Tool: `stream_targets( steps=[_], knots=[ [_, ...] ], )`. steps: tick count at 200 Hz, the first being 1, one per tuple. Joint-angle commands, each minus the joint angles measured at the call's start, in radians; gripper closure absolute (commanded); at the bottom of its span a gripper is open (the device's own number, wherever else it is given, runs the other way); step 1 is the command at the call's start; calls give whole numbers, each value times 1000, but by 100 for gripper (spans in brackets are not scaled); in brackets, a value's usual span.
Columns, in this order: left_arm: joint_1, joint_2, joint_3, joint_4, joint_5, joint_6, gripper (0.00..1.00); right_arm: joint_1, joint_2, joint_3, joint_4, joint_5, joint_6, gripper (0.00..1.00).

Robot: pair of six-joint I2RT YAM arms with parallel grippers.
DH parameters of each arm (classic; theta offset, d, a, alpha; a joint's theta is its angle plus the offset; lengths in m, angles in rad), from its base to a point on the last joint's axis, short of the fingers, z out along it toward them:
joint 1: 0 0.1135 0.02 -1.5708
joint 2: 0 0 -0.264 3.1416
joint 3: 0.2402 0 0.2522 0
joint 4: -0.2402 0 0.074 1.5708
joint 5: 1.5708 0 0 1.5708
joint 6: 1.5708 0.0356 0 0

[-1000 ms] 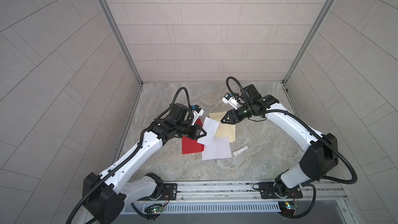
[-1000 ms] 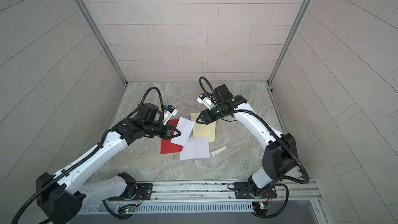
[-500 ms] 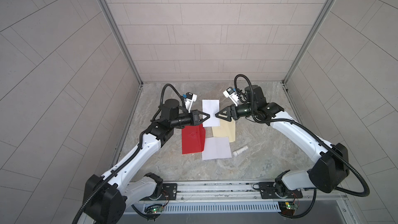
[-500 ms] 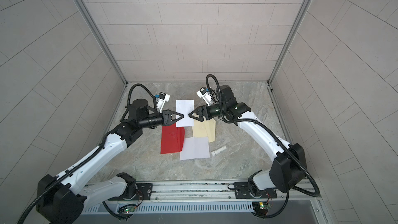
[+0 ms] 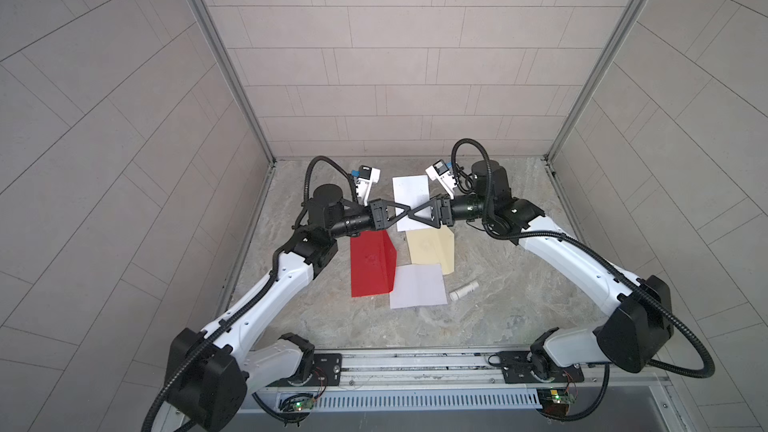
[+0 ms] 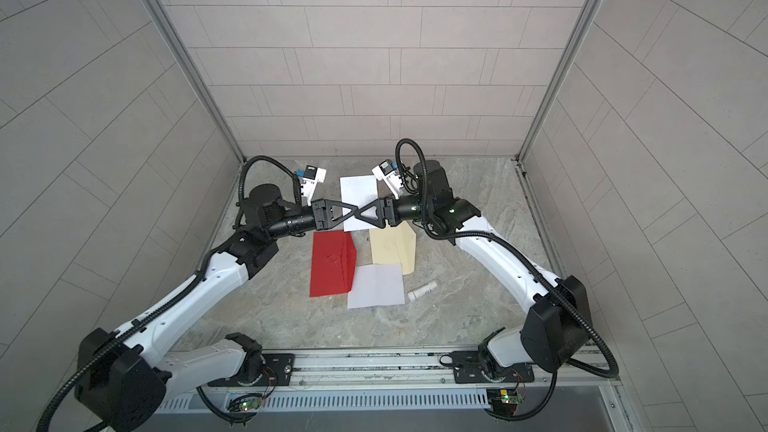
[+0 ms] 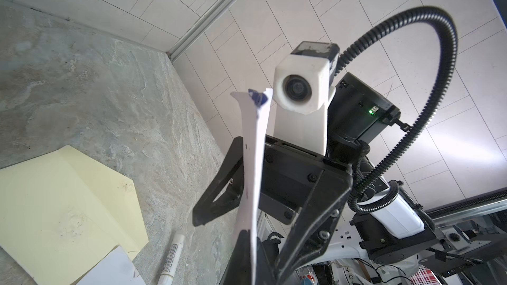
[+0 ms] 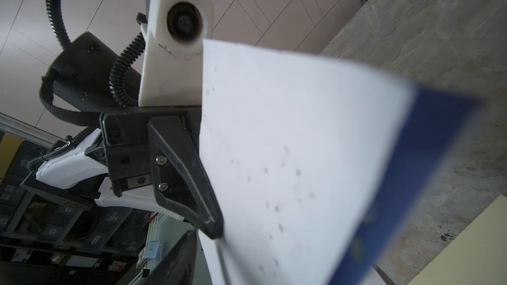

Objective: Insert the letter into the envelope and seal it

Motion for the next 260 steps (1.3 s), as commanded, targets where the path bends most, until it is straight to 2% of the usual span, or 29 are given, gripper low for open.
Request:
stream_targets(
  steps=[1, 28, 55, 60, 66, 84, 92, 99, 105, 118, 129, 143, 163, 185, 223, 260],
  knots=[
    [12, -2, 13, 7, -7, 15, 100, 4, -59, 14, -14, 16, -21, 48],
    [17, -14, -2, -13, -24, 29, 100, 3, -61, 9, -30, 46, -23, 66],
    [20, -22, -20, -22, -47, 32, 100, 15, -27, 6, -31, 87, -13, 96],
    [22, -25, -23, -34, -60, 35, 100, 21, -19, 7, -32, 102, -12, 100],
    [28, -28, -27, -59, -85, 41, 100, 28, -9, 8, -35, 123, -12, 100],
    [75, -56, -60, -184, -229, 42, 64, 60, 22, 16, -75, 230, -43, 100],
    [105, -74, -75, -276, -332, 38, 45, 78, 43, 25, -112, 294, -67, 100],
    [126, -89, -88, -379, -440, 40, 33, 94, 68, 36, -157, 348, -91, 100],
    [139, -102, -96, -466, -530, 50, 29, 108, 92, 44, -188, 388, -108, 100],
    [152, -116, -115, -641, -734, 50, 29, 140, 155, 58, -244, 451, -137, 100],
    [155, -107, -125, -755, -842, 43, 29, 167, 220, 80, -297, 470, -161, 100],
    [155, -75, -146, -803, -838, 65, 29, 204, 302, 108, -349, 478, -191, 100],
    [154, -19, -172, -821, -745, 70, 33, 248, 405, 156, -406, 491, -215, 100],
    [153, 33, -201, -813, -709, 73, 35, 253, 484, 194, -431, 490, -159, 100],
    [152, 72, -284, -723, -667, 58, 35, 248, 517, 240, -498, 584, -107, 100],
    [140, 148, -323, -631, -634, 51, 35, 231, 576, 314, -595, 581, -67, 100]
  ],
)
